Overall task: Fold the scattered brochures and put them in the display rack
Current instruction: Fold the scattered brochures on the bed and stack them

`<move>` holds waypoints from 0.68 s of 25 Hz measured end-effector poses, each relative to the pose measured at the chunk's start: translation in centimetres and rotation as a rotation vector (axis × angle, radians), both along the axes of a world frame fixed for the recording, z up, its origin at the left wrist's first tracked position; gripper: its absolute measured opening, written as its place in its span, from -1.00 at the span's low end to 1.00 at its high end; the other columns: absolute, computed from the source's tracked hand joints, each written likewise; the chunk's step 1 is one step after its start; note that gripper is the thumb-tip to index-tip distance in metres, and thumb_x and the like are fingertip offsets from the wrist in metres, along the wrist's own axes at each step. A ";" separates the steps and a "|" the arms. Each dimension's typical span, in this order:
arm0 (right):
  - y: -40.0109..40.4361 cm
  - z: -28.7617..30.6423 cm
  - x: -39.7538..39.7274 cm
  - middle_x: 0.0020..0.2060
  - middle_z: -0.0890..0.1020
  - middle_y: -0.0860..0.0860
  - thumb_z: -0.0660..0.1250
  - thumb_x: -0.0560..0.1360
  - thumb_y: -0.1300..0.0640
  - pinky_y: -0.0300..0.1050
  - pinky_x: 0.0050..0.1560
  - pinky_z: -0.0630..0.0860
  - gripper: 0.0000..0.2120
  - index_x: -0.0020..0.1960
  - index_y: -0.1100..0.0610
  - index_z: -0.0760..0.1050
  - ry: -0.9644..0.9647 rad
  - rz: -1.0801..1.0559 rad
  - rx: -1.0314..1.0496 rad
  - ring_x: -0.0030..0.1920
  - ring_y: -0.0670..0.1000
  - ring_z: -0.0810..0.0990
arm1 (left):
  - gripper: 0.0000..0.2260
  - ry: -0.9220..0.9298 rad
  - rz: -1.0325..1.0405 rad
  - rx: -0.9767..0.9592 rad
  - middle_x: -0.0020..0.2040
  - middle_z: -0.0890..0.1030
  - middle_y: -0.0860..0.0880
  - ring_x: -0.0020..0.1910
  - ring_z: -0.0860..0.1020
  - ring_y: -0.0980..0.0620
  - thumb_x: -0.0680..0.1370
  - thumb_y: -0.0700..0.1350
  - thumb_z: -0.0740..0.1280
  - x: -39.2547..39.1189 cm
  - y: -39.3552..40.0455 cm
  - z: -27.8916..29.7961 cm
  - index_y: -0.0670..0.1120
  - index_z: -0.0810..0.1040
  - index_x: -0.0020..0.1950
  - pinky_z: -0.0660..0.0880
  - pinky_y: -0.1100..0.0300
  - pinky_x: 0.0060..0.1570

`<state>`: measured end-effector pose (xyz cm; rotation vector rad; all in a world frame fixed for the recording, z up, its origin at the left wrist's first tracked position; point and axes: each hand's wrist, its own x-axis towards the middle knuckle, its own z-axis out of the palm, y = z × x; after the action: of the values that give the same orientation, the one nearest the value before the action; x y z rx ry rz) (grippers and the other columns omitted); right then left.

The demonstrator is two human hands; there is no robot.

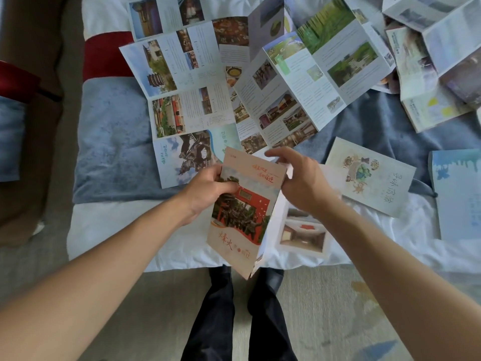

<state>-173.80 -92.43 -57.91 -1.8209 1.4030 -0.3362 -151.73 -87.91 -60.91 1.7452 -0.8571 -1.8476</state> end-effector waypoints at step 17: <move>2.1 -4.0 -0.4 0.21 0.60 0.03 0.16 0.59 -0.26 0.13 0.15 0.56 -0.47 0.39 0.06 0.42 -0.375 -0.624 0.606 0.14 0.01 0.62 | -0.67 -0.411 0.210 -0.121 -0.05 0.55 0.17 -0.09 0.52 0.20 0.49 -0.09 0.44 -4.2 -0.9 -1.9 0.03 0.38 0.17 0.37 0.29 -0.28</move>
<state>-174.21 -90.35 -61.90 -0.7657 1.5521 -0.4723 -155.89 -88.83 -62.81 2.0817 -0.8730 -1.2979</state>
